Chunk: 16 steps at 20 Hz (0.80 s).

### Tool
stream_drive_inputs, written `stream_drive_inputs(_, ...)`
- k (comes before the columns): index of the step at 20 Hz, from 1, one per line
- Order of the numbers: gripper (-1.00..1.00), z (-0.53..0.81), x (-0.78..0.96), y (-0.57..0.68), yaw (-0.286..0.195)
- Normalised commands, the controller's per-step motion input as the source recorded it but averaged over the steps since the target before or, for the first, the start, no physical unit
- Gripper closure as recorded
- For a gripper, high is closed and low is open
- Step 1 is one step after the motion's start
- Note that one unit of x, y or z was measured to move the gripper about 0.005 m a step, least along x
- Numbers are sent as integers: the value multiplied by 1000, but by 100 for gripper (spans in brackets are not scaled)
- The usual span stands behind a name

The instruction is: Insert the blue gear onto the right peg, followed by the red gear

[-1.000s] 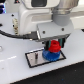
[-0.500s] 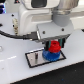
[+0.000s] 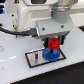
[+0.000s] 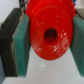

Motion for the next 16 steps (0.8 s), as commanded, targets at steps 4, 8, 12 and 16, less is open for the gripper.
stream_drive_inputs(4,100,-58,249,-94,0)
stream_drive_inputs(8,100,-13,206,-68,0)
stream_drive_inputs(12,100,18,134,27,0)
stream_drive_inputs(16,100,98,115,-12,0)
